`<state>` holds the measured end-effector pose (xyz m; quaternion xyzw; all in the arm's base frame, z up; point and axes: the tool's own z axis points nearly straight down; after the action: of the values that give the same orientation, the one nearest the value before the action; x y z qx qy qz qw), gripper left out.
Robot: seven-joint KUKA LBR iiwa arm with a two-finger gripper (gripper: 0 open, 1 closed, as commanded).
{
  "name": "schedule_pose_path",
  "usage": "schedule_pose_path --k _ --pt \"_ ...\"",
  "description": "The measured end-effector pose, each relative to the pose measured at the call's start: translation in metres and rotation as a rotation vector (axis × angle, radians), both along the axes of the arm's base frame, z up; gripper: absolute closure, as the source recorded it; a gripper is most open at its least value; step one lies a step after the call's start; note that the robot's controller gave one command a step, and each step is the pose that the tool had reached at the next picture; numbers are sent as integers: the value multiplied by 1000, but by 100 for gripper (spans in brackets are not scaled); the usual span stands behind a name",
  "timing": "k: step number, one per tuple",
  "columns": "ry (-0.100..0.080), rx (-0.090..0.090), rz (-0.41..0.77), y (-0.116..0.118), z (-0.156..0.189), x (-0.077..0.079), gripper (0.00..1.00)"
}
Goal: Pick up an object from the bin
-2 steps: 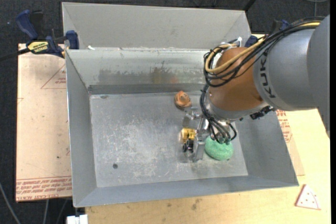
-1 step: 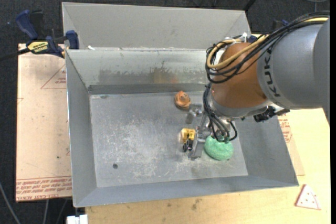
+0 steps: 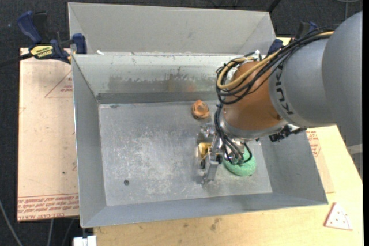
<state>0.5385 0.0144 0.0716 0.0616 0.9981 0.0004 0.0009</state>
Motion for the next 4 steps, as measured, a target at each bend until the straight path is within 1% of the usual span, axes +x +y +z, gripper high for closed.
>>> schedule_pose_path --k 1,3,4 --pt "-11 5 -16 -7 5 12 100" --pt "-12 5 -15 -7 6 12 100" --pt "-7 2 -14 -7 11 12 100"
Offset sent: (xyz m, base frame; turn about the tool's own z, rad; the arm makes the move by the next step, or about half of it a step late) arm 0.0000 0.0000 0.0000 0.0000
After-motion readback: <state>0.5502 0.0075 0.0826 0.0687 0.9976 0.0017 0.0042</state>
